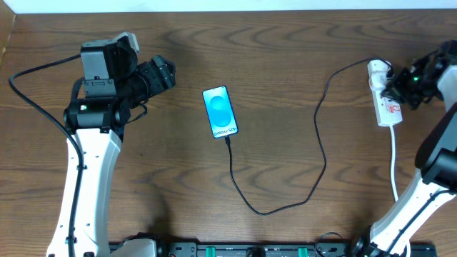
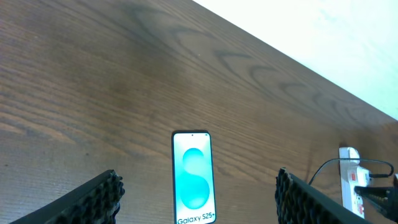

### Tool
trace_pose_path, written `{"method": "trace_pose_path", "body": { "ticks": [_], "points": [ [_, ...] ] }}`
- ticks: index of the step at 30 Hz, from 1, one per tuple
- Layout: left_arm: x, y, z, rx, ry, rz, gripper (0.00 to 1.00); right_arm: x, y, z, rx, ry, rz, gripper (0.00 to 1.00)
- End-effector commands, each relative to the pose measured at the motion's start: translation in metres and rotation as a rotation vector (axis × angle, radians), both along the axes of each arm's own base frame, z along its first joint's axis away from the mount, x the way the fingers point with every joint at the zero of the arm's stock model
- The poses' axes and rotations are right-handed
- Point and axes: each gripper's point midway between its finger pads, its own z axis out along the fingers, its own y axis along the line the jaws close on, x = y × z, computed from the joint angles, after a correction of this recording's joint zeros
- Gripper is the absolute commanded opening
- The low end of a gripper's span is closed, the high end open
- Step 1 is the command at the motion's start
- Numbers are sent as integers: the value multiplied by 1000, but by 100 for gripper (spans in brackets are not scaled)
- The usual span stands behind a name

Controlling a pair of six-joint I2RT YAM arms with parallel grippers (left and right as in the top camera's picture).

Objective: Plug charger to phone and switch on socket

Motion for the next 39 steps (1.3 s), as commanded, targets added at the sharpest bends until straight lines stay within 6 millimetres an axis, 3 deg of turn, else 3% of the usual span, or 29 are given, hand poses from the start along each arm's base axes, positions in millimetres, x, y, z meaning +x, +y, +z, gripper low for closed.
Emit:
{"method": "trace_pose_path", "body": {
  "ticks": [1, 10, 15, 20, 23, 29, 39],
  "points": [
    [0, 4, -2, 16, 0, 8, 80, -11, 26, -32, 42, 82, 29, 1],
    [0, 4, -2, 16, 0, 8, 80, 1, 0, -21, 9, 19, -48, 1],
    [0, 4, -2, 16, 0, 8, 80, 4, -18, 9, -10, -53, -78, 1],
    [0, 4, -2, 16, 0, 8, 80, -4, -36, 44, -82, -104, -73, 1],
    [0, 4, -2, 16, 0, 8, 80, -8, -48, 55, -139, -112, -82, 1],
    [0, 4, -2, 16, 0, 8, 80, -13, -62, 45, -239, -72, -69, 1],
    [0, 4, -2, 16, 0, 8, 80, 3, -52, 28, -271, -106, 50, 1]
  ]
}}
